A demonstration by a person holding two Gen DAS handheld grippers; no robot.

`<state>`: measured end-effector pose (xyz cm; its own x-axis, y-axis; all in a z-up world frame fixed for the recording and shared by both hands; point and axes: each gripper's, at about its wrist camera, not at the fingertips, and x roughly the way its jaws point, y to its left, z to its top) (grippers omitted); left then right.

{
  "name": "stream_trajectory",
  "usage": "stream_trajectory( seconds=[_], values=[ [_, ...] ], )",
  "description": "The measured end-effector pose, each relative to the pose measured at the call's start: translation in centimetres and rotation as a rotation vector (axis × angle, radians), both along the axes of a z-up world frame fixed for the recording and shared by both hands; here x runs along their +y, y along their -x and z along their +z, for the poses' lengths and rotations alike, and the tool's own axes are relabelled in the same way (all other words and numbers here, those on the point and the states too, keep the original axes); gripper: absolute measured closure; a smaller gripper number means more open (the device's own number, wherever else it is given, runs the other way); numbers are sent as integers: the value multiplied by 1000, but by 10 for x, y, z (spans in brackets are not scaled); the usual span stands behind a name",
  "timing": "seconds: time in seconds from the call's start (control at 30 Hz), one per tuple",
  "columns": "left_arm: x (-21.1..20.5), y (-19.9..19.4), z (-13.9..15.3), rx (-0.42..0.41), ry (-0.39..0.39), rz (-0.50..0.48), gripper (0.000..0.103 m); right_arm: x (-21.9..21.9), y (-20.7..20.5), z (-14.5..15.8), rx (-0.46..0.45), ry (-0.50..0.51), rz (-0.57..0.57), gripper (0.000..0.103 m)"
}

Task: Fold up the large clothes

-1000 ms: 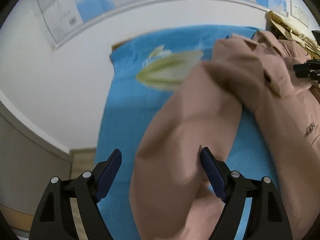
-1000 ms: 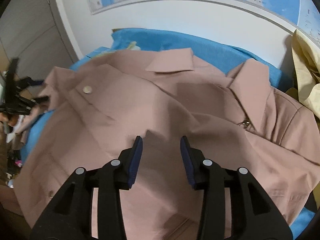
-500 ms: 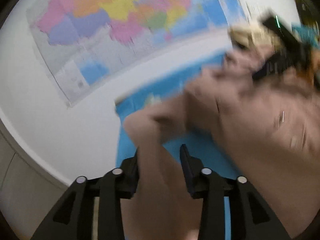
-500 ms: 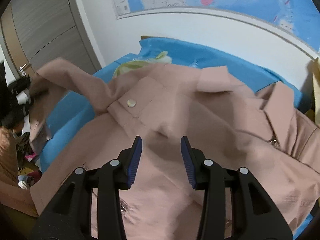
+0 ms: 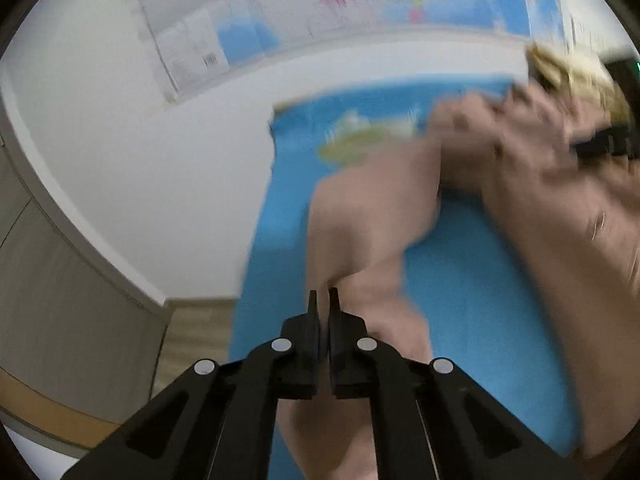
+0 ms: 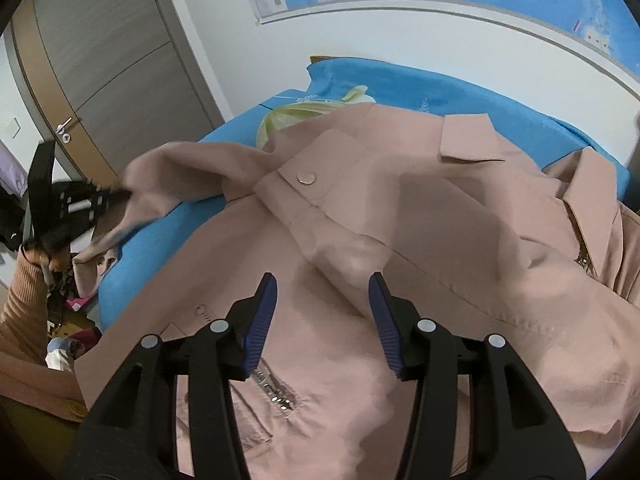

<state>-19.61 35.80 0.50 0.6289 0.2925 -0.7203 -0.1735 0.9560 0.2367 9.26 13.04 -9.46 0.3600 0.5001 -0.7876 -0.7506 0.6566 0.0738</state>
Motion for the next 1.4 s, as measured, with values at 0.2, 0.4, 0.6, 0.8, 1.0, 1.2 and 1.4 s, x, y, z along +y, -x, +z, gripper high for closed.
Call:
stream_trajectory(
  seconds=[0.2,0.4,0.6,0.8,1.0,1.2,1.4],
  values=[
    [-54,-14,112,-221,53,-283,101,-23,17,28,-14,-105,-18,56],
    [-135,-39,130,-216,-10,-514,84,-51,36,42,-45,-142,-50,50],
    [-96,-74,48,-15,-111,-347,36,-67,41,29,-22,-125,-73,46],
    [-5,-61,-2,151,6,-65,37,-70,41,13,18,-138,-77,46],
    [17,-25,-30,231,105,-43,83,-67,39,1,56,-141,-73,46],
    [-10,-28,20,80,238,-173,101,-71,46,6,49,-160,-77,46],
    [-113,-54,116,-83,205,-504,100,-84,58,27,15,-244,-69,46]
  ],
)
